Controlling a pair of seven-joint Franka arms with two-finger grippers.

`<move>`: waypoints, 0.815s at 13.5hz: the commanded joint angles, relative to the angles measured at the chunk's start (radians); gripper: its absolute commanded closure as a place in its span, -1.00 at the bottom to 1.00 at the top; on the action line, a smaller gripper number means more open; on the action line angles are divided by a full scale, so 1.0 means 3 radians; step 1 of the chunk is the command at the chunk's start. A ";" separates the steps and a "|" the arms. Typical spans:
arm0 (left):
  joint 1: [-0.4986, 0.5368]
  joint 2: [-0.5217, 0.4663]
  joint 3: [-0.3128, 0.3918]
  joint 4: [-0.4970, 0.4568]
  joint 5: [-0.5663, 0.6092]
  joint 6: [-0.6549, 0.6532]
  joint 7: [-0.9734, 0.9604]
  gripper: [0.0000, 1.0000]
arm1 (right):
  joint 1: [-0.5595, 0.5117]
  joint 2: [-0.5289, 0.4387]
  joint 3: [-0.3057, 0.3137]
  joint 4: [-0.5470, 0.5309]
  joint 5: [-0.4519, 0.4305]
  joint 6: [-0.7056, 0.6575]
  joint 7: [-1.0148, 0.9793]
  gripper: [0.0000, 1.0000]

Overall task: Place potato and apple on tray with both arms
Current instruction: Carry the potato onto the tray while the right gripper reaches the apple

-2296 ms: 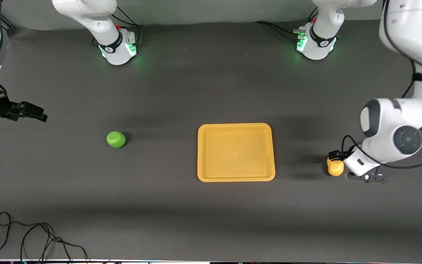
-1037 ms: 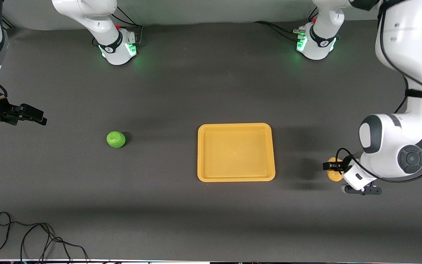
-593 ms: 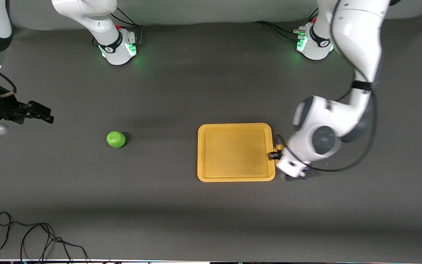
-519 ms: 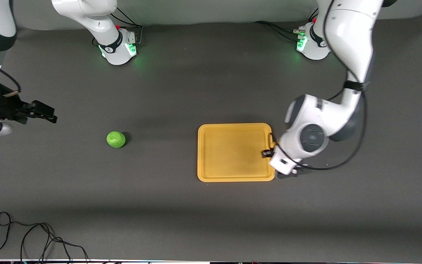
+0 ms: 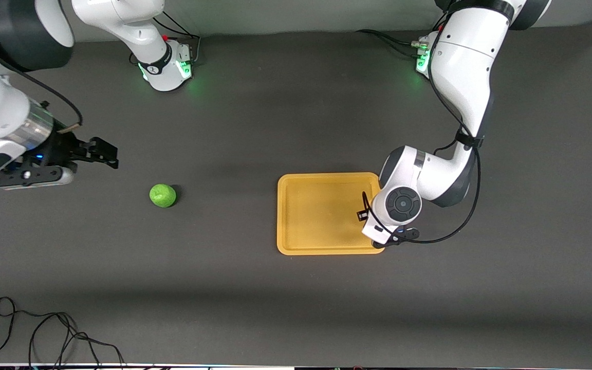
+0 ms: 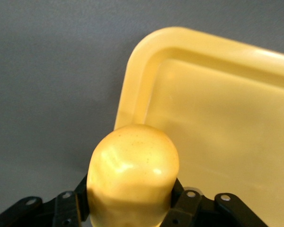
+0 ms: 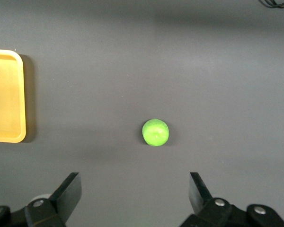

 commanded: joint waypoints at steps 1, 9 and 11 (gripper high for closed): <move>-0.0135 0.0040 0.0043 0.0051 0.0029 0.0054 -0.0167 0.70 | 0.0043 -0.0556 -0.0049 -0.0931 -0.0035 0.0571 -0.0007 -1.00; -0.0160 0.0143 0.0043 0.0036 0.0075 0.0060 -0.0151 -0.93 | 0.0038 -0.0047 -0.0300 -0.1766 -0.0025 0.2023 -0.0381 -1.00; -0.0155 0.0123 0.0043 0.0041 0.0080 0.0039 -0.0156 -0.99 | 0.0053 0.0250 -0.0295 -0.1827 0.0001 0.2330 -0.0381 -1.00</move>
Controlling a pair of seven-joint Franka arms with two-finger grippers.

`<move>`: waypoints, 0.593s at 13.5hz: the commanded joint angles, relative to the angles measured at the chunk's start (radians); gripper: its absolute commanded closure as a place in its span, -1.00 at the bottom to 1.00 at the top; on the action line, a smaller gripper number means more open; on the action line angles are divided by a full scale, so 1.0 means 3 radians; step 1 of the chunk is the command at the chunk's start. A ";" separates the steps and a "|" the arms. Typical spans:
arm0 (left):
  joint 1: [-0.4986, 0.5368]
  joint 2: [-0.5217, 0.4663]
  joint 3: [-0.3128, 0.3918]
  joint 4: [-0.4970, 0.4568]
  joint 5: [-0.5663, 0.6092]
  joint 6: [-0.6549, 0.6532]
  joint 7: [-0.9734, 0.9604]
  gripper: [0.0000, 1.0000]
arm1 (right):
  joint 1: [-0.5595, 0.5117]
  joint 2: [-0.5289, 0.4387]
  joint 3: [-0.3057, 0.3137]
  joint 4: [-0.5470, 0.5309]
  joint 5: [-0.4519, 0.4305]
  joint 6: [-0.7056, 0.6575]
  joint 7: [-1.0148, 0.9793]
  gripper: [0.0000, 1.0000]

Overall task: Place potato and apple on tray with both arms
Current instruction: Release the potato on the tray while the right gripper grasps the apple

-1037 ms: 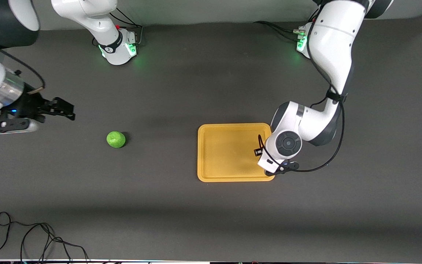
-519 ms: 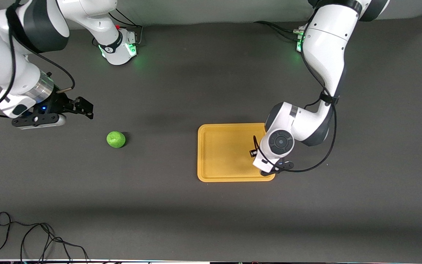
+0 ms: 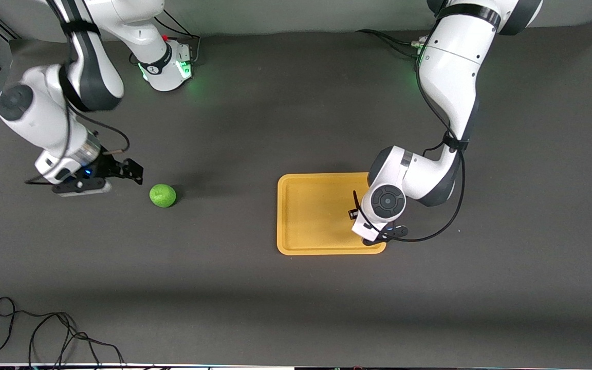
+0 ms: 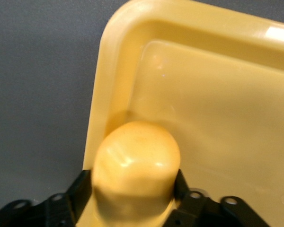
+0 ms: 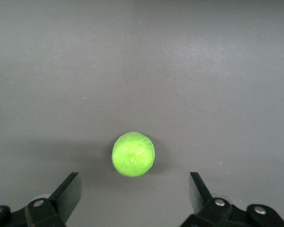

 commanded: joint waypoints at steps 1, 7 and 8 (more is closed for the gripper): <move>-0.0045 -0.0017 0.0038 0.0058 0.0052 -0.0047 -0.0076 -0.99 | 0.0087 0.0369 -0.0010 -0.0077 0.0011 0.0430 -0.0055 -1.00; 0.0119 -0.0630 0.0063 0.0074 0.0067 -0.0343 0.0005 -0.99 | 0.0180 0.0753 -0.0020 -0.0288 0.0011 0.1061 -0.0055 -1.00; 0.0124 -0.0737 0.0074 0.0063 0.0158 -0.0354 0.0011 -0.99 | 0.0175 0.0819 -0.0020 -0.0288 0.0011 0.1091 -0.0055 -1.00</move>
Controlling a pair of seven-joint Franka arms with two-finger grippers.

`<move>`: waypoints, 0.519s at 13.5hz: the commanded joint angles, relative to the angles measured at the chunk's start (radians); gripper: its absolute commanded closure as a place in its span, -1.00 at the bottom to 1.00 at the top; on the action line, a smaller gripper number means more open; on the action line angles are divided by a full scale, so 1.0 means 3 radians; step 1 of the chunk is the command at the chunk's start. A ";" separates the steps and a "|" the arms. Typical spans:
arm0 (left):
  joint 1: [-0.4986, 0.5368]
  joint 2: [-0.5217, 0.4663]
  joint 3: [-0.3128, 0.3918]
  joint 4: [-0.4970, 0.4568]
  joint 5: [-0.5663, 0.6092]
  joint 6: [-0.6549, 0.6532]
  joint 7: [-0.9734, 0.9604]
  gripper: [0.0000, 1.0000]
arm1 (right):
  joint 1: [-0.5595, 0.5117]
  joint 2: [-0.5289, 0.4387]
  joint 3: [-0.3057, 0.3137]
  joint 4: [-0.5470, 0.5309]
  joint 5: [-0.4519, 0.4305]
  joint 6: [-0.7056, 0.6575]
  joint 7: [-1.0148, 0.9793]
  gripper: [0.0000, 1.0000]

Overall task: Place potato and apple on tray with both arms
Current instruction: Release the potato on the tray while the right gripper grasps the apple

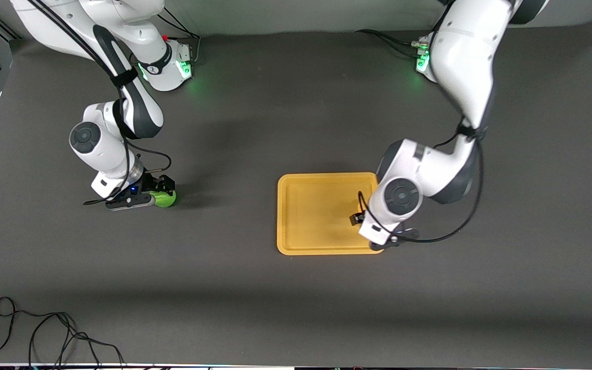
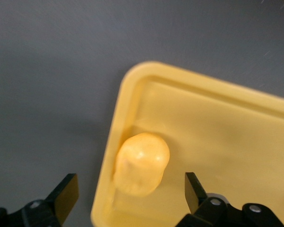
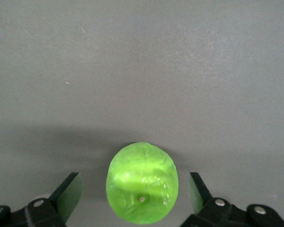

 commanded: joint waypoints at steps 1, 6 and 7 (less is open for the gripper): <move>0.0044 -0.0416 0.0012 -0.0108 0.0279 -0.0161 0.0005 -0.99 | -0.0010 0.0150 -0.0019 -0.0005 0.0011 0.0184 -0.0050 -1.00; 0.0268 -0.0748 0.0012 -0.0108 0.0475 -0.0483 0.0408 -0.99 | -0.0025 0.0233 -0.0024 0.0006 0.0011 0.0180 -0.0040 -0.52; 0.0310 -0.0795 0.0012 -0.0113 0.0480 -0.0544 0.0505 -0.99 | -0.0025 0.0208 -0.0024 0.0016 0.0011 0.0159 -0.0040 -0.25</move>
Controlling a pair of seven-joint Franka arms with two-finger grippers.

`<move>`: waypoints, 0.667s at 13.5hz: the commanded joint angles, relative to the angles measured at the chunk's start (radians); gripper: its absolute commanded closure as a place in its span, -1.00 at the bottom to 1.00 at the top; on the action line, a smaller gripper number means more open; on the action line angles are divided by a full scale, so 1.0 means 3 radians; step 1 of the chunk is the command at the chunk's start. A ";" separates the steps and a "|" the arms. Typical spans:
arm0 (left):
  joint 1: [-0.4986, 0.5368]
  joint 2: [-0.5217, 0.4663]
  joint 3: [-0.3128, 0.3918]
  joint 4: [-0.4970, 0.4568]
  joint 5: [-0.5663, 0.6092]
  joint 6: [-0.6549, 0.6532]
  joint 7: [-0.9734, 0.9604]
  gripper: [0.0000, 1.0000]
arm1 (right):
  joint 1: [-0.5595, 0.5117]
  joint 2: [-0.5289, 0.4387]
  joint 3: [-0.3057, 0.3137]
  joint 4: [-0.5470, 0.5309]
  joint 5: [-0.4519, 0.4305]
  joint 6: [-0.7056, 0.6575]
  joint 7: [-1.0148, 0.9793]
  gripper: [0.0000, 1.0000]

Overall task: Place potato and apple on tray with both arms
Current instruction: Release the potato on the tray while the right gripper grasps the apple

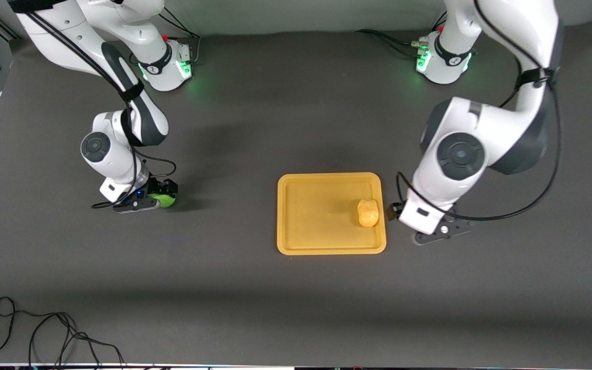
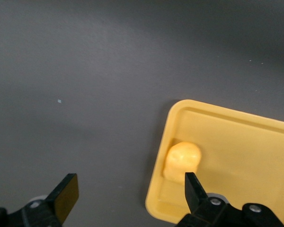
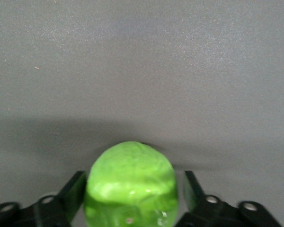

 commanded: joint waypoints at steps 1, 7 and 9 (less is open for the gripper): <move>0.0135 -0.0208 -0.0004 -0.0115 0.0043 -0.0133 0.0328 -0.99 | -0.0007 -0.0112 -0.0015 0.0030 0.0016 -0.0072 -0.0040 -0.03; 0.0549 -0.0580 -0.0014 -0.0248 0.0007 -0.0327 0.1314 -0.99 | 0.0008 -0.0521 -0.0056 0.1075 0.0036 -0.1700 -0.0015 0.05; 0.0809 -0.0805 -0.0014 -0.0427 -0.0003 -0.0302 0.1810 -0.99 | 0.0013 -0.0516 -0.0066 0.1740 0.0046 -0.2411 0.0006 0.05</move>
